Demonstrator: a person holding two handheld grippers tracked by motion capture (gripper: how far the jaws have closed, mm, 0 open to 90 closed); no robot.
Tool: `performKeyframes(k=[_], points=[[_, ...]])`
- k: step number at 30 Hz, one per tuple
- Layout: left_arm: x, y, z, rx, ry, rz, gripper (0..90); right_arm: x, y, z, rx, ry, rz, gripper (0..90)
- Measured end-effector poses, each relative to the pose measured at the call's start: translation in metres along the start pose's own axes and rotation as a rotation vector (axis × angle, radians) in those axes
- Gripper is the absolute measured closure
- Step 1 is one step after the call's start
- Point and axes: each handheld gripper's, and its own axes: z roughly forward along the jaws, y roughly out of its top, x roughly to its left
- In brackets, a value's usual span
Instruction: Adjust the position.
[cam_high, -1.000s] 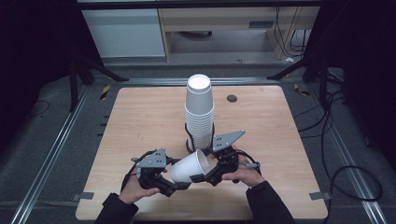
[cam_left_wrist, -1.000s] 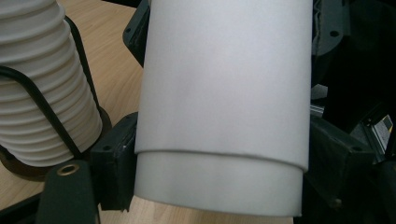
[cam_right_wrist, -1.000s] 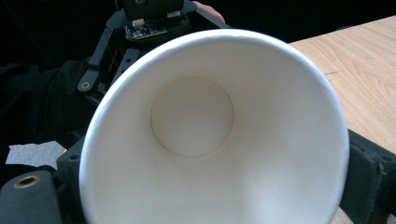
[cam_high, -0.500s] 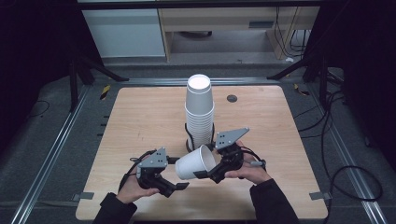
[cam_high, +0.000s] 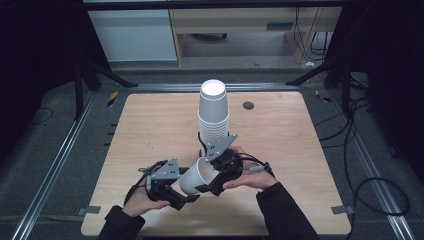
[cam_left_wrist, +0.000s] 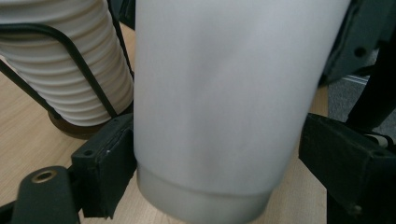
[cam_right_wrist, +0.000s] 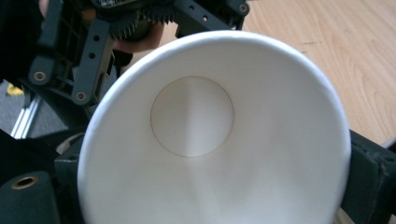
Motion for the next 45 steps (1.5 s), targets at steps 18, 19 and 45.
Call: performKeyframes(k=[18, 19, 45], points=[[0.001, -0.002, 0.005, 0.03, 0.004, -0.001, 21.4, 0.001, 0.001, 0.009, -0.01, 0.017, -0.013, 6.6], [0.001, -0.003, 0.004, 0.028, 0.004, -0.006, 21.5, 0.0, 0.0, 0.008, -0.016, 0.02, -0.006, 6.2], [0.009, -0.004, -0.006, -0.101, 0.058, -0.078, 21.3, -0.001, -0.044, -0.037, -0.276, -0.119, 0.162, 3.9]])
